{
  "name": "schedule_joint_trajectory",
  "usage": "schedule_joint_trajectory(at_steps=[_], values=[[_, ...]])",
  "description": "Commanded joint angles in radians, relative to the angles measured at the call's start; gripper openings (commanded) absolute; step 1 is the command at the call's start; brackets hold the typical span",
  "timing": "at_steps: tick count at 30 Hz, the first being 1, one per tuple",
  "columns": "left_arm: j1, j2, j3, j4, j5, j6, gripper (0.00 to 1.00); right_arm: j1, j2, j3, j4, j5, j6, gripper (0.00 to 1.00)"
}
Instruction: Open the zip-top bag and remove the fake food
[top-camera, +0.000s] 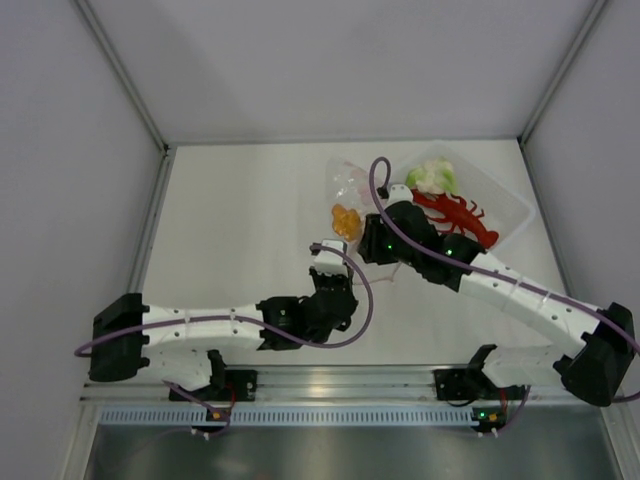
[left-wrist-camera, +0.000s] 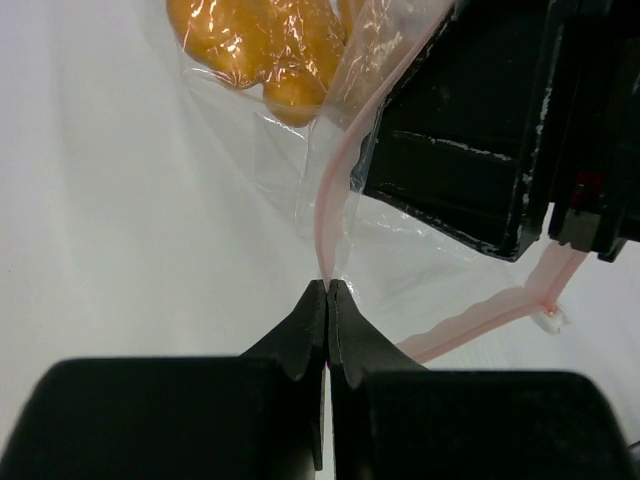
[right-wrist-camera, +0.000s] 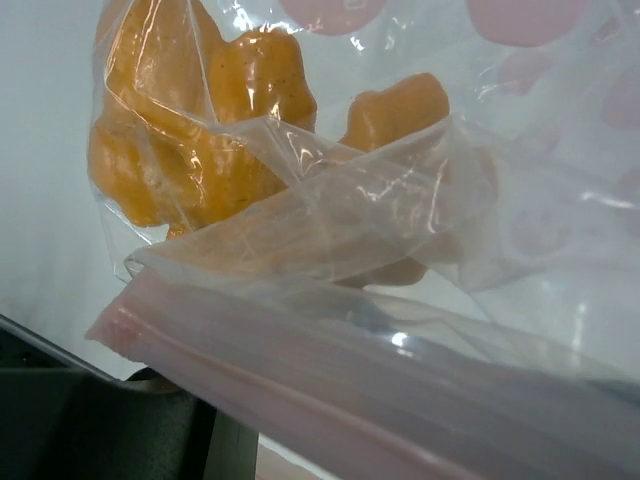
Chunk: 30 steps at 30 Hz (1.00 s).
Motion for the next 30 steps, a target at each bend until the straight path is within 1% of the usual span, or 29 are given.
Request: schedule_joint_trajectory(at_steps=[1,2,5,9,13,16,19,21,24,26,28,30], values=[[-0.015,-0.002,0.016,0.038,-0.085,0.009,0.00,0.005,-0.028,0.073,-0.068,-0.001,-0.013,0.00],[-0.015,-0.009,0.007,0.035,-0.135,-0.012,0.00,0.003,-0.043,0.067,-0.082,-0.003,-0.016,0.00],[-0.015,-0.036,-0.021,0.006,-0.195,-0.060,0.00,0.002,-0.083,0.038,-0.101,-0.030,-0.013,0.00],[-0.015,-0.050,-0.022,-0.068,-0.311,-0.129,0.00,0.003,-0.112,-0.027,-0.107,-0.124,-0.036,0.00],[-0.013,-0.065,-0.025,-0.149,-0.394,-0.229,0.00,0.018,-0.155,-0.062,-0.127,-0.152,-0.070,0.00],[-0.010,-0.085,-0.028,-0.163,-0.424,-0.241,0.00,0.023,-0.171,-0.079,-0.140,-0.162,-0.093,0.00],[-0.006,-0.104,-0.027,-0.163,-0.447,-0.237,0.00,0.029,-0.183,-0.084,-0.145,-0.187,-0.124,0.00],[0.000,-0.113,-0.022,-0.163,-0.448,-0.226,0.00,0.034,-0.201,-0.103,-0.116,-0.216,-0.145,0.00],[0.016,-0.136,-0.022,-0.163,-0.424,-0.217,0.00,0.035,-0.250,-0.143,-0.047,-0.332,-0.180,0.00],[0.020,-0.151,-0.022,-0.162,-0.393,-0.212,0.00,0.035,-0.275,-0.160,-0.019,-0.371,-0.194,0.00],[0.020,-0.162,-0.025,-0.162,-0.366,-0.213,0.00,0.034,-0.290,-0.166,0.005,-0.371,-0.193,0.00],[0.020,-0.182,-0.036,-0.162,-0.309,-0.229,0.00,0.035,-0.301,-0.173,0.022,-0.389,-0.200,0.00]])
